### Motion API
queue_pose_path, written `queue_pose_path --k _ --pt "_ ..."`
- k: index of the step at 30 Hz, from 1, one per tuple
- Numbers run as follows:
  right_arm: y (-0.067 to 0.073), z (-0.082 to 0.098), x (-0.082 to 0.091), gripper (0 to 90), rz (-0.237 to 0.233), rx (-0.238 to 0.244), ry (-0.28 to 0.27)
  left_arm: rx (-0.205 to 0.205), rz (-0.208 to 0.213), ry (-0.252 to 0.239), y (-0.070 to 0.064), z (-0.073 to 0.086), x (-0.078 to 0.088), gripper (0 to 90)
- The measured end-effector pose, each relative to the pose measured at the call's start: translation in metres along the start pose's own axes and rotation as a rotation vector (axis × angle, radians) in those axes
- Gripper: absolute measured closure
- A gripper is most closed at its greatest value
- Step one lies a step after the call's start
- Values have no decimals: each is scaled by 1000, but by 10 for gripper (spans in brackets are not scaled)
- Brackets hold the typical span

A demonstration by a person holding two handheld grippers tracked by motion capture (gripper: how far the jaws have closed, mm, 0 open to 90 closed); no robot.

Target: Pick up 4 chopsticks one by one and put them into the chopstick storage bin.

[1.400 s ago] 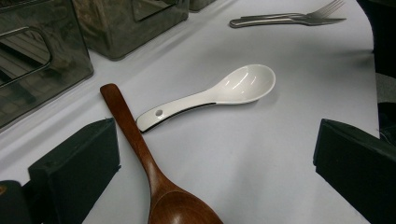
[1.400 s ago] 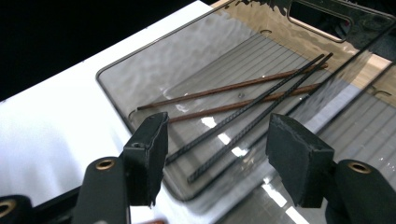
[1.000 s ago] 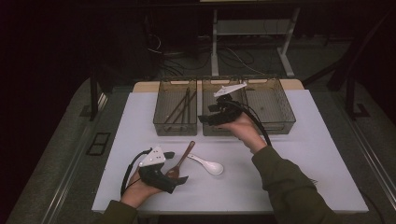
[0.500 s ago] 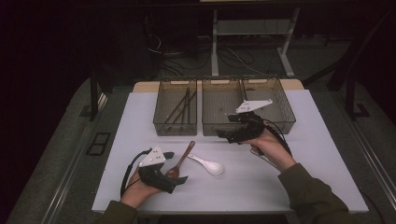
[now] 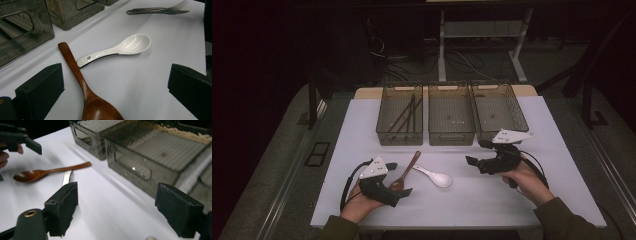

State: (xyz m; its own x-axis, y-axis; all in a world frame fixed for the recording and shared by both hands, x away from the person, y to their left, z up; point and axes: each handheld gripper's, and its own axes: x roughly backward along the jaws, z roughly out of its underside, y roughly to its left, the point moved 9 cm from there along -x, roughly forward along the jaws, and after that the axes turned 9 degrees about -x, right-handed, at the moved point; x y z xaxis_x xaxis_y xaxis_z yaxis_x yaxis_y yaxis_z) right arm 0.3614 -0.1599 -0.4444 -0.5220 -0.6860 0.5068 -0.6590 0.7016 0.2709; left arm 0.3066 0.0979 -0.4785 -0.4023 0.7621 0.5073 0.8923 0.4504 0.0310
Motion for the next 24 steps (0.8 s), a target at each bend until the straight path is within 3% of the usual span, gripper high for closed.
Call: queue_pose_path --k 10,24 --pt "-15 37 26 174 33 -35 -4 -1 -2 -1 0 0 1 0" --pt "-30 66 55 174 73 -34 -15 2 -10 -5 0 -1 3 0"
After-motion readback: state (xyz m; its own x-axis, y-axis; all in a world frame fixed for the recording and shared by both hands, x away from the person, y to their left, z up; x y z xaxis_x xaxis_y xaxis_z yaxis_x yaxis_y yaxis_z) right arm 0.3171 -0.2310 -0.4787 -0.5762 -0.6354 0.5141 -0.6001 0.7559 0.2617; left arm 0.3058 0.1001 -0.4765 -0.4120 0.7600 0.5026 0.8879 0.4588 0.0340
